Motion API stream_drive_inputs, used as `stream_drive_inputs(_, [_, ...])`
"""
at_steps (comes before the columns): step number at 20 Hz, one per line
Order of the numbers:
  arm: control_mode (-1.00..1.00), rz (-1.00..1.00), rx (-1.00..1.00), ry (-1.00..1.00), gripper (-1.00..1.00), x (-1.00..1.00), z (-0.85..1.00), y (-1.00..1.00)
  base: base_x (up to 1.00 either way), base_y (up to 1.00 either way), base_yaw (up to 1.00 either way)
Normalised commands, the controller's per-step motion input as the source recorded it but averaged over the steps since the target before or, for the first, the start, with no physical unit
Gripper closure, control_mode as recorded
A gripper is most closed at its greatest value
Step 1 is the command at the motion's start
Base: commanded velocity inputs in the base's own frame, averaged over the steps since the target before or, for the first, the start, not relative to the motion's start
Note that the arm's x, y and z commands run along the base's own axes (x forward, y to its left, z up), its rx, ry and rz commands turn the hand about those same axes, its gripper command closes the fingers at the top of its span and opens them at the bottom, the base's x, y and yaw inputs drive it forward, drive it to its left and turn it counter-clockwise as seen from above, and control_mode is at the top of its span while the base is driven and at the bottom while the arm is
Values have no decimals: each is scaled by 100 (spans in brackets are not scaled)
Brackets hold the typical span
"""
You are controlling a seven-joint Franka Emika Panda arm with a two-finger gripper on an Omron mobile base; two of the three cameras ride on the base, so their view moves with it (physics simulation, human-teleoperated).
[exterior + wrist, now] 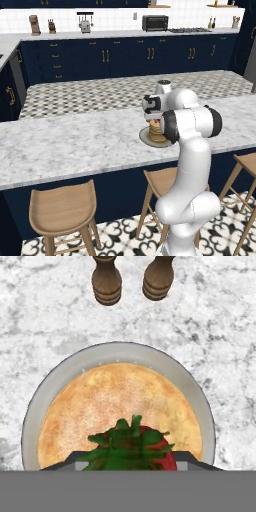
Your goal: Take the strawberry from the fridge and place it on top of the pancake, located on the dining counter.
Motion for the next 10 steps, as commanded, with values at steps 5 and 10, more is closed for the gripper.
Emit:
stream_drive_inputs(5, [-100, 0, 0, 0, -100, 0, -13, 0, 0, 0, 0])
stream_drive_inputs(10, [-100, 0, 0, 0, -100, 0, -1, 0, 0, 0, 0])
